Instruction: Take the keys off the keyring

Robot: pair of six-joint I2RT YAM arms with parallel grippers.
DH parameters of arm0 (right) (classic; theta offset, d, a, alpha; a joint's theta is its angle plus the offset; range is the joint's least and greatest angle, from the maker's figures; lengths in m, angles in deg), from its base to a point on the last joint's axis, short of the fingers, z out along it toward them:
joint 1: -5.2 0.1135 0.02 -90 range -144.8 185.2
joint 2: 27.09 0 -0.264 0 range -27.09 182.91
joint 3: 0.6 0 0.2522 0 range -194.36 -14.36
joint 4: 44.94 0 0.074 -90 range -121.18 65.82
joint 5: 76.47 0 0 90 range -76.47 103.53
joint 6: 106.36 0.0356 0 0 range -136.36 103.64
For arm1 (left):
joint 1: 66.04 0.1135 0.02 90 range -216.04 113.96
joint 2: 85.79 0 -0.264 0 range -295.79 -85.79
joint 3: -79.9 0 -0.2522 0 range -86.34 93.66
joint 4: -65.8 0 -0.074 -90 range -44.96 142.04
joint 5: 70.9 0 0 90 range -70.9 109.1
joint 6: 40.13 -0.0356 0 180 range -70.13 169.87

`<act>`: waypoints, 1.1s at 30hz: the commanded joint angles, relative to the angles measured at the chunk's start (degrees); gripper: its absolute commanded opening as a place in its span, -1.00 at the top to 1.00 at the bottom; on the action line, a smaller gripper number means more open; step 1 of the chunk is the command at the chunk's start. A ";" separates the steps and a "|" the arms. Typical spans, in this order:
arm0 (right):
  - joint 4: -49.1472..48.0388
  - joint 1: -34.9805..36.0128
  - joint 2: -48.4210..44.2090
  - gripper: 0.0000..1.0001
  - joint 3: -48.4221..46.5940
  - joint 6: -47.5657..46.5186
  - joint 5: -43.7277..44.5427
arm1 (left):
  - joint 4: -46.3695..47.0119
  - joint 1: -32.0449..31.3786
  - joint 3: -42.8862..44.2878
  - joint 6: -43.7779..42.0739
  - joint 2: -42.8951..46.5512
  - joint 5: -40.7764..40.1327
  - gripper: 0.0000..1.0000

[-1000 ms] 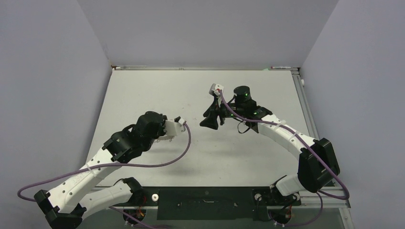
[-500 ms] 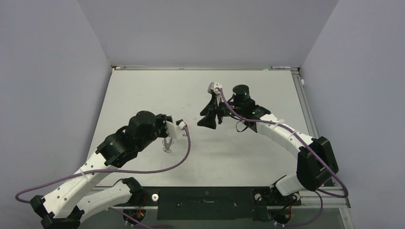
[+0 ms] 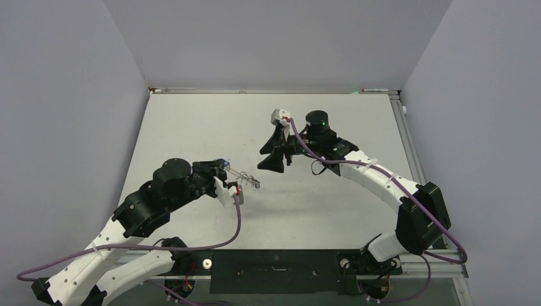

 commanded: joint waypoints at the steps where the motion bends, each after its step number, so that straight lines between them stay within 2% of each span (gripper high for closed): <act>1: 0.39 1.76 -0.79 -0.18 -3.49 -3.31 -1.83 | 5.99 -0.18 -0.30 -4.69 2.24 5.38 1.00; 10: 0.81 3.67 -0.81 -0.17 -5.12 -3.13 -2.62 | 5.53 -0.18 1.16 -2.41 1.89 8.93 1.00; 18: 0.32 6.10 0.67 -0.16 -7.84 -2.52 -4.63 | 4.30 -0.18 1.72 -3.71 2.52 11.79 1.00; 33: -6.64 10.19 4.74 -0.15 -9.48 0.88 -9.55 | 5.07 -0.18 1.20 -3.86 3.51 14.32 1.00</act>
